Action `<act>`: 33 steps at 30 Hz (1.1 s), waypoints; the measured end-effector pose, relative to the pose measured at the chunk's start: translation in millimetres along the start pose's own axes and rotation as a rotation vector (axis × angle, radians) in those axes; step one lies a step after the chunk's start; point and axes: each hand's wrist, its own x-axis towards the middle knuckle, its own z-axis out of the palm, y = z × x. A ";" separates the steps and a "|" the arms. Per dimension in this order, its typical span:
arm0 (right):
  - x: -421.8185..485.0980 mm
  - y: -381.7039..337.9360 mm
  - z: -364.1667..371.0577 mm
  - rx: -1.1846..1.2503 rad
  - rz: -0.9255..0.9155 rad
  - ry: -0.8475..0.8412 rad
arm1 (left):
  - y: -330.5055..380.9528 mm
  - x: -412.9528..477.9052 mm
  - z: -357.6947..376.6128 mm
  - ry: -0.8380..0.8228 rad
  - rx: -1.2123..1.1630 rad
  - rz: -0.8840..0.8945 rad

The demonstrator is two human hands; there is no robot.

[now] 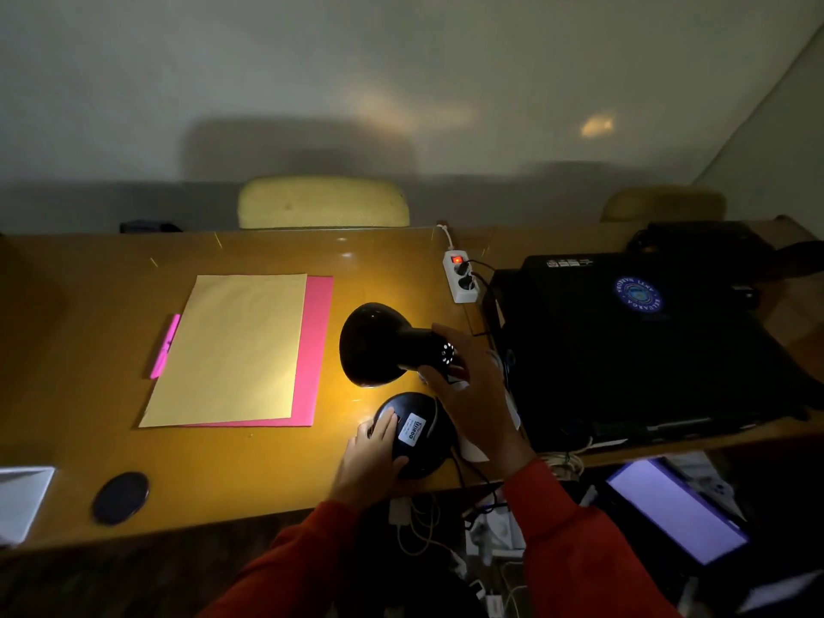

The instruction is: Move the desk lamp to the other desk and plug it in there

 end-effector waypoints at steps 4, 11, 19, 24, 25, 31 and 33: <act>-1.7 0.9 -1.1 0.006 -0.050 -0.007 | 7.0 -6.6 -1.4 0.055 0.072 0.003; 1.1 2.0 -4.3 0.002 -0.076 -0.024 | 25.0 -19.5 -10.0 0.150 0.195 -0.005; 2.8 7.8 -1.6 0.079 -0.050 -0.067 | 38.6 -22.5 -16.1 0.089 0.362 -0.058; 3.2 9.6 -3.3 0.081 -0.067 -0.084 | 44.6 -23.1 -12.3 0.030 0.273 -0.198; 3.3 10.0 -3.4 0.077 -0.073 -0.092 | 38.1 -22.8 -3.4 0.079 0.214 -0.166; 3.0 0.7 -3.9 0.075 -0.019 -0.123 | 44.9 -19.5 -5.0 0.044 0.253 -0.123; 7.7 0.3 -10.1 0.068 -0.035 -0.177 | 45.7 -22.7 -17.1 0.057 0.171 -0.159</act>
